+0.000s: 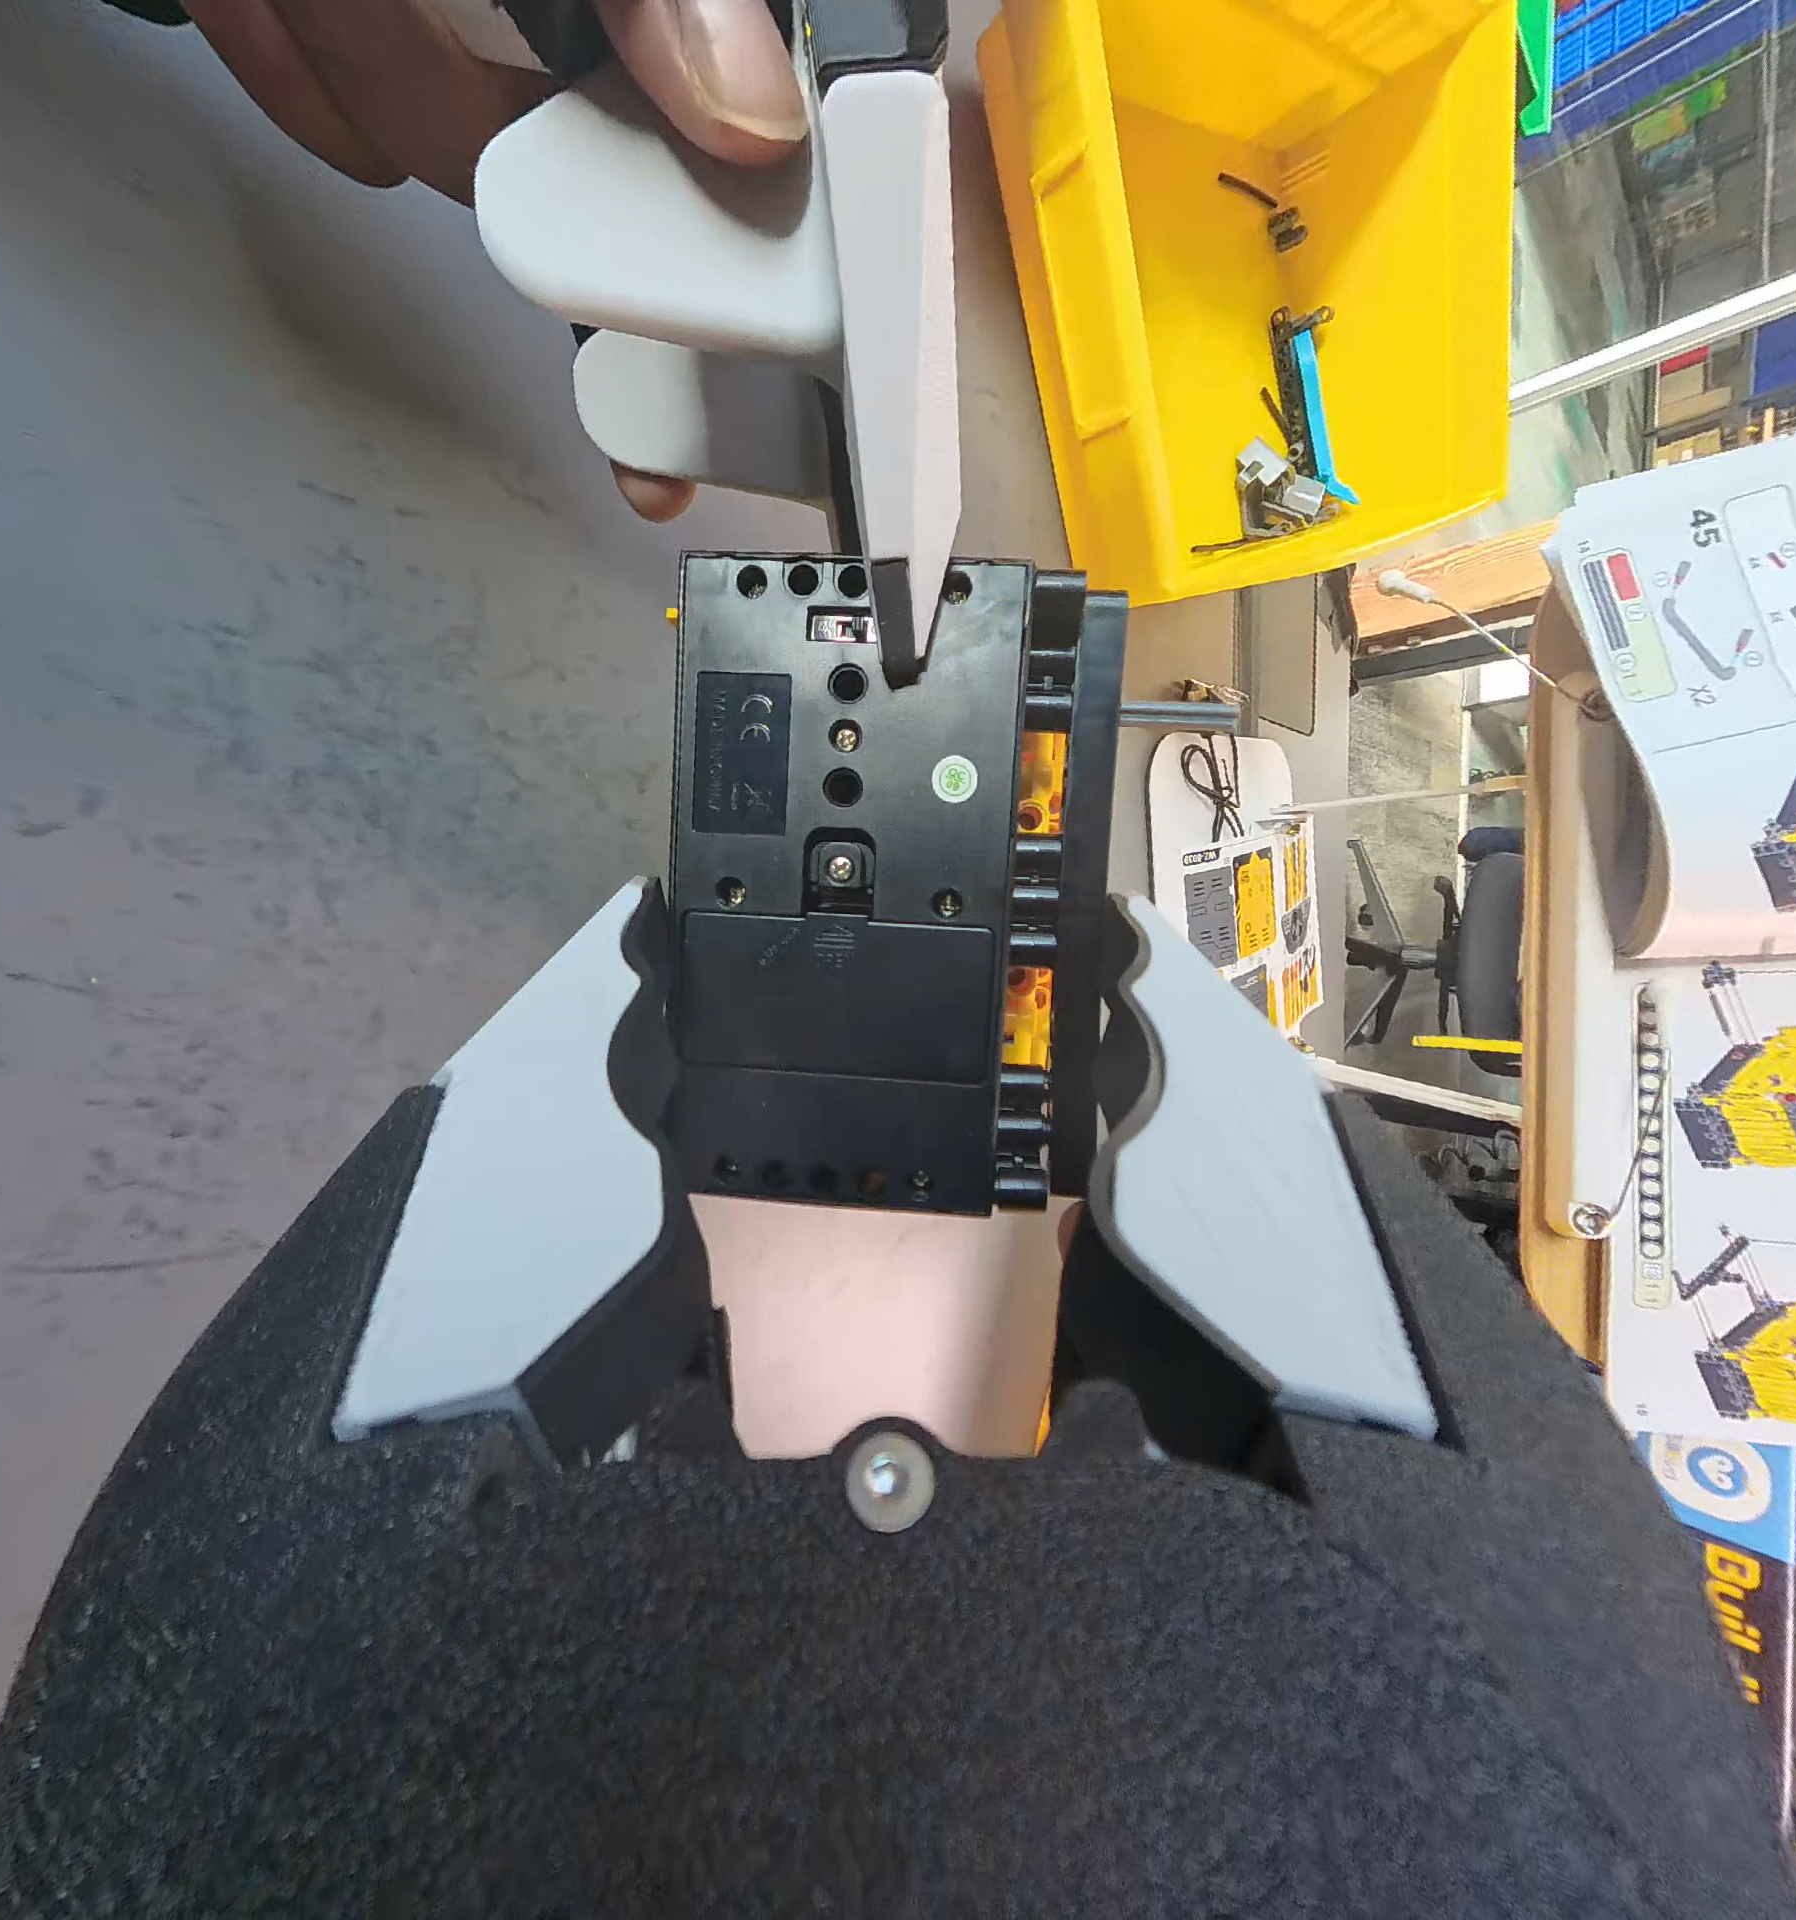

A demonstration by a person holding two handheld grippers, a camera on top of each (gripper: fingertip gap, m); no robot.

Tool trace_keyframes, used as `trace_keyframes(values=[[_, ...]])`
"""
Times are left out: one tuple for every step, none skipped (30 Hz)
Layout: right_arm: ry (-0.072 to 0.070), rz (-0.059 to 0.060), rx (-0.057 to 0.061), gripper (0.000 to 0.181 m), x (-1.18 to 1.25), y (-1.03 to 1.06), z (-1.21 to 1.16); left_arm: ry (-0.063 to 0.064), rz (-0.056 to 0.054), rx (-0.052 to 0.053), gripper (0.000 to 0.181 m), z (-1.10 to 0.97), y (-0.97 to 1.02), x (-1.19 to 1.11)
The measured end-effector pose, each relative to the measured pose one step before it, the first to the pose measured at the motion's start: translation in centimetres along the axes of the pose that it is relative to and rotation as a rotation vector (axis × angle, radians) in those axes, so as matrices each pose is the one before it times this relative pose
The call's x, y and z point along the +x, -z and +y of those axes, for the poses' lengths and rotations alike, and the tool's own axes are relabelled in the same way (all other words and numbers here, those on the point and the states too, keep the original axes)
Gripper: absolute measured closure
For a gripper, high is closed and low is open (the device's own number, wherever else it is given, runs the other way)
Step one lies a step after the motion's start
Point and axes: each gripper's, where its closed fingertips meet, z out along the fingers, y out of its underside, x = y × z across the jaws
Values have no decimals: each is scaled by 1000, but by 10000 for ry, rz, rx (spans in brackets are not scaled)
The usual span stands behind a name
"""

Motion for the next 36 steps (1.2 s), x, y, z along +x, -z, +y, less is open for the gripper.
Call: trace_keyframes(values=[[35,46,63,100,-50,5,-45,3,5,2,149,9,-1,-6],[143,75,2,100,-83,26,-58,17,32,-9,150,36,13,12],[147,35,-9,101,-59,37,-36,-11,28,-31,149,73,17,28],[45,-3,24,100,-45,9,-19,-51,-8,-22,149,81,23,28],[-106,3,86,100,23,-15,-30,-60,-29,13,149,5,39,-2],[-221,83,194,99,57,-84,-97,-43,-25,42,149,-84,70,-47],[-191,146,217,97,80,-110,-35,-25,-18,46,149,-128,62,-66],[-118,91,193,97,62,-10,-31,-14,-11,33,149,-79,24,-25],[-94,61,140,95,82,129,32,2,-12,35,149,-23,6,-8],[-155,160,117,90,323,275,121,41,-8,55,149,-59,45,-44],[-239,-24,71,86,156,387,240,100,28,55,149,-83,86,-58],[-333,-29,19,85,165,436,356,110,45,48,149,-87,89,-60],[-267,44,-32,84,232,378,430,53,25,24,149,-55,40,-41],[-127,-45,-85,85,-1,265,489,4,18,-17,149,3,-13,1],[14,-70,-87,85,-163,103,427,-3,17,-44,149,48,-63,21],[139,-6,73,90,-179,100,12,-11,12,-28,149,60,-84,34],[140,-16,-23,91,-220,6,-41,-3,16,-15,149,55,-49,43],[220,16,-73,92,-175,-35,-93,11,13,-6,149,32,-8,18],[192,34,-156,93,-74,-88,-10,36,5,23,149,0,14,6],[13,33,-262,93,42,-158,149,59,15,22,149,9,-7,-7],[-46,1,-239,93,110,-102,97,59,15,19,149,9,-19,1],[-85,59,-152,98,221,-42,8,43,6,7,149,27,-24,2],[-35,-1,-25,99,116,-78,-10,38,-1,15,149,-13,17,-17],[-109,-51,59,100,12,-77,-67,58,4,40,149,-66,54,-30],[-18,-17,45,100,-19,-28,-77,54,13,32,149,-36,47,-20],[54,-2,21,101,-42,9,-25,32,8,10,149,-1,29,-5],[1,-27,26,102,-69,-12,-9,31,2,21,149,-4,9,-6],[-14,0,115,103,1,4,-62,34,1,16,149,-8,11,-12],[-7,-6,74,103,1,4,-14,13,-11,-6,149,9,-3,-18],[36,11,41,103,-22,22,-22,-15,-12,-10,149,17,-6,-3],[29,3,31,103,-16,9,-44,5,8,2,150,7,14,-2],[-64,-17,55,103,13,-33,-40,21,18,23,149,-33,25,-19],[-118,-12,74,103,37,-43,-73,20,23,31,149,-67,52,-25],[-111,10,73,103,9,-51,-86,15,28,23,149,-85,54,-27],[-66,12,10,102,12,-31,-28,-4,10,14,149,-68,41,-29],[-18,8,-39,102,33,3,-7,-28,-10,6,149,-38,7,-16]])
